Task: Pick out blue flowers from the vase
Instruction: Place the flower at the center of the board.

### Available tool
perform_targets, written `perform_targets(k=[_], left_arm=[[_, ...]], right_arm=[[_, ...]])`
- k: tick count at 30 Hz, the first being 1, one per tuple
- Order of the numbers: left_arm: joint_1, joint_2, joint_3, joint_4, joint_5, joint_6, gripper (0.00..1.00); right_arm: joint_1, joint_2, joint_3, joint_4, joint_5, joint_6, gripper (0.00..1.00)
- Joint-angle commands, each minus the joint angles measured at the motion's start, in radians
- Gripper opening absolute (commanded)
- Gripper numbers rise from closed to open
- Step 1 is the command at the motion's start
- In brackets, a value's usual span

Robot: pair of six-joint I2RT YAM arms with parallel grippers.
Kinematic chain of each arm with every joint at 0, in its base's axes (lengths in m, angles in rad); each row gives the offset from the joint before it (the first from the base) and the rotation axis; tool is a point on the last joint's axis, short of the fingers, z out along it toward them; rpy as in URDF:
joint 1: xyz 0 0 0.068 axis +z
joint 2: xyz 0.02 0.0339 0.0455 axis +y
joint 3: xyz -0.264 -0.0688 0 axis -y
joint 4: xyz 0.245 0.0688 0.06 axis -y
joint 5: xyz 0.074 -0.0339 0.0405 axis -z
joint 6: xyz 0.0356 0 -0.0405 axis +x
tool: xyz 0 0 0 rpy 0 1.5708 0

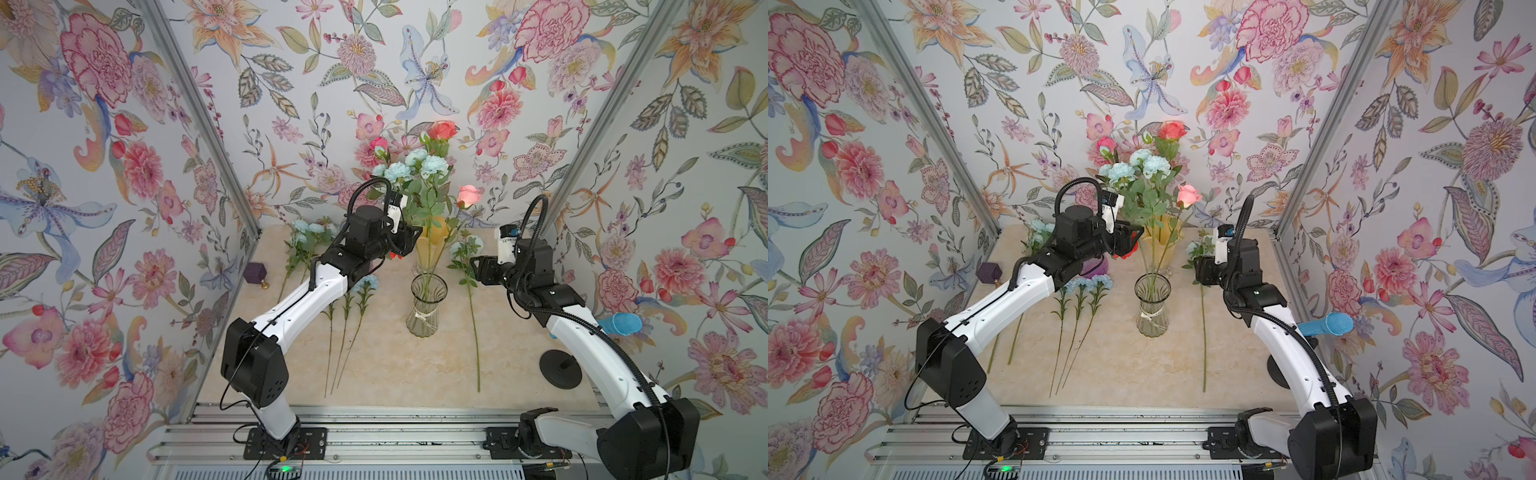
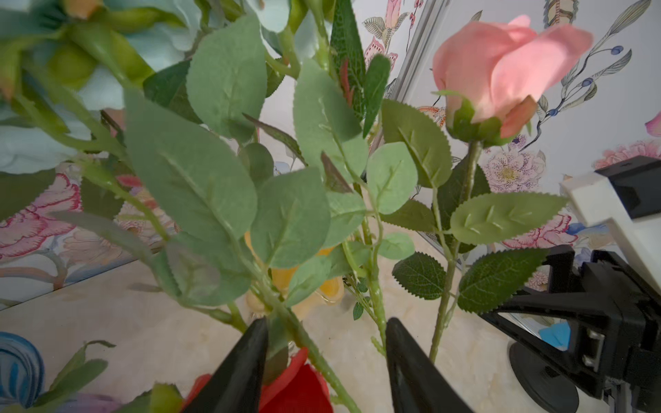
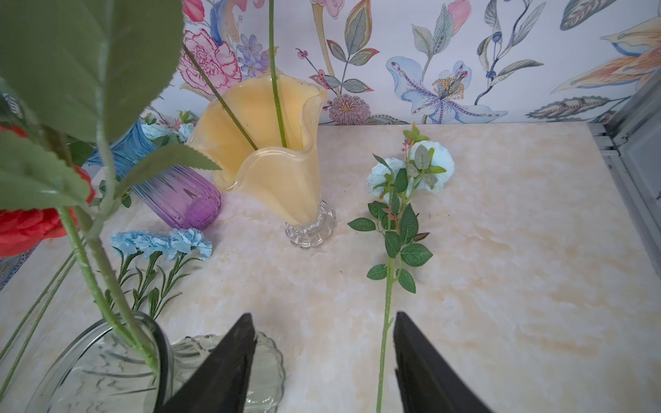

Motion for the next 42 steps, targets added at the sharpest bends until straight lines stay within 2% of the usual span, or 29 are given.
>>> perform_targets(k=[1, 6, 12, 20, 31, 37, 42], left_arm=[[0.015, 0.006, 0.057, -0.024, -0.037, -0.020, 0.56], [0.015, 0.036, 0.085, -0.070, -0.093, -0.010, 0.62], [0.024, 0.040, 0.088, -0.087, -0.115, -0.006, 0.65], [0.047, 0.079, 0.145, -0.184, -0.046, 0.004, 0.66], [0.047, 0.133, 0.202, -0.231, 0.106, 0.006, 0.68], [0.048, 0.136, 0.209, -0.253, 0.124, 0.020, 0.66], [0.049, 0.134, 0.207, -0.247, 0.145, 0.018, 0.55]], right_arm=[[0.004, -0.042, -0.022, 0.077, 0.022, 0.010, 0.65], [0.003, -0.045, -0.026, 0.077, 0.030, 0.012, 0.66], [0.004, -0.044, -0.025, 0.076, 0.031, 0.014, 0.67], [0.004, -0.053, -0.029, 0.076, 0.038, 0.014, 0.68], [0.003, -0.048, -0.030, 0.077, 0.042, 0.012, 0.69], [0.001, -0.049, -0.031, 0.077, 0.044, 0.012, 0.69], [-0.001, -0.050, -0.033, 0.077, 0.043, 0.012, 0.69]])
